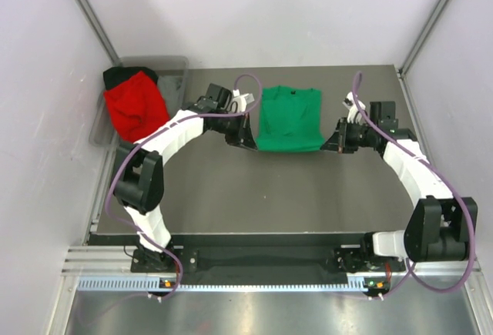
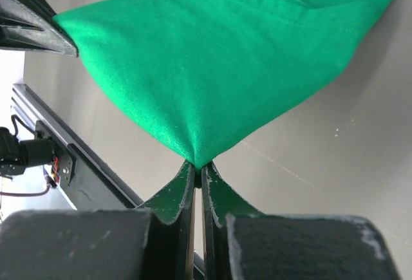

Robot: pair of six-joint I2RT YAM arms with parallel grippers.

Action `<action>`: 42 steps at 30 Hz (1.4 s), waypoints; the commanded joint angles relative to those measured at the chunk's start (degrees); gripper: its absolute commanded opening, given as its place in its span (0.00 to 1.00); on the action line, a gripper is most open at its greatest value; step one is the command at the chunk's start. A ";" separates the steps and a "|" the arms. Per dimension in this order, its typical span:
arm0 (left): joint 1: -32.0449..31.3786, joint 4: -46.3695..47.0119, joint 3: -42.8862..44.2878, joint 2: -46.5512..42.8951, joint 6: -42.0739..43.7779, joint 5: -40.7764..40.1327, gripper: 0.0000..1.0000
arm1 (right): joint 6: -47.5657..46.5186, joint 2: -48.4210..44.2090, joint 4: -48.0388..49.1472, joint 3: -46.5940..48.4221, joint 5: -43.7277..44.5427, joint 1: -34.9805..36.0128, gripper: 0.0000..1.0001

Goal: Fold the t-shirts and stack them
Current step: Fold the tshirt

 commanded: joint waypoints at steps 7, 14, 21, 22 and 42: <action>0.43 -3.68 14.50 9.24 4.60 -1.44 0.00 | -2.74 10.01 3.72 5.89 -0.78 -3.58 0.00; 1.13 -5.20 31.49 20.68 8.47 -7.32 0.00 | -3.18 17.49 10.13 11.61 -0.43 -4.02 0.00; 2.45 -3.97 45.12 28.85 9.71 -11.28 0.00 | -1.16 25.75 19.87 18.20 -0.08 -4.11 0.00; 2.54 -3.62 46.08 30.34 9.79 -11.63 0.00 | -0.72 27.76 20.85 18.90 0.10 -4.11 0.00; 3.42 16.15 58.75 42.65 12.96 -23.49 0.00 | 5.52 46.68 35.53 36.93 1.95 -4.29 0.00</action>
